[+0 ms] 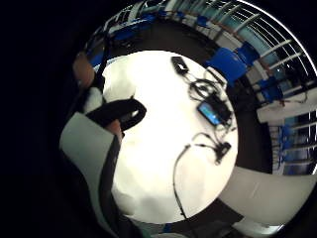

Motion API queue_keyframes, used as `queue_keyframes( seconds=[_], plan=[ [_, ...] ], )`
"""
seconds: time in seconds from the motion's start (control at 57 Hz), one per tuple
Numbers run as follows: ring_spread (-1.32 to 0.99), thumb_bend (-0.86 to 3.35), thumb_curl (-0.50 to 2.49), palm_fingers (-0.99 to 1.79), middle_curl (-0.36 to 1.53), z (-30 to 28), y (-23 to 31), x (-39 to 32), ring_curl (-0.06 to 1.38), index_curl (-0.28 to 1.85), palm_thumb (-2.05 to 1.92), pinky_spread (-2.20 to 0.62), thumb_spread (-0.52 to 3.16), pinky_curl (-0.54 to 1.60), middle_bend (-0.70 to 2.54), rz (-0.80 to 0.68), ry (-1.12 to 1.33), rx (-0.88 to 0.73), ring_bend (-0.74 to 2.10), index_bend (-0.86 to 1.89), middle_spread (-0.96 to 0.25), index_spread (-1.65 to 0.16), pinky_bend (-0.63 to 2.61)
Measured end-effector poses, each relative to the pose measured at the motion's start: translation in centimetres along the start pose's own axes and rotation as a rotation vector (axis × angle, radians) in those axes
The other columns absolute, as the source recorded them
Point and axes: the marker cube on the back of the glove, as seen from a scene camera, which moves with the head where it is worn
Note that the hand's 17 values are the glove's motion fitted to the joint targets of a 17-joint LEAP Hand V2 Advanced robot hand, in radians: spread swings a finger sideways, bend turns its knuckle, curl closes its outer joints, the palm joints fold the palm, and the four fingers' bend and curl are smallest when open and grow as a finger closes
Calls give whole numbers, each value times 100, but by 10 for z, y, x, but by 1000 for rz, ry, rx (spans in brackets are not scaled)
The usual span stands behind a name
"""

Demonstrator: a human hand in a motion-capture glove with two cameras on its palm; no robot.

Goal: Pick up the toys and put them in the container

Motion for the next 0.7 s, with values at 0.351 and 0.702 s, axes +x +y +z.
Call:
queue_keyframes(
  seconds=[0.351, 0.702],
  plan=[
    [-53, 4, 117, 72, 73, 66, -38, -123, 65, 100, 74, -41, 45, 44, 38, -186, 77, -53, 73, 26, -30, -49, 104],
    [-25, -7, 94, -35, 52, 109, -16, -99, 57, 71, 37, -13, 97, 49, 4, -150, 120, -472, 42, -1, -15, -42, 138]
  ],
)
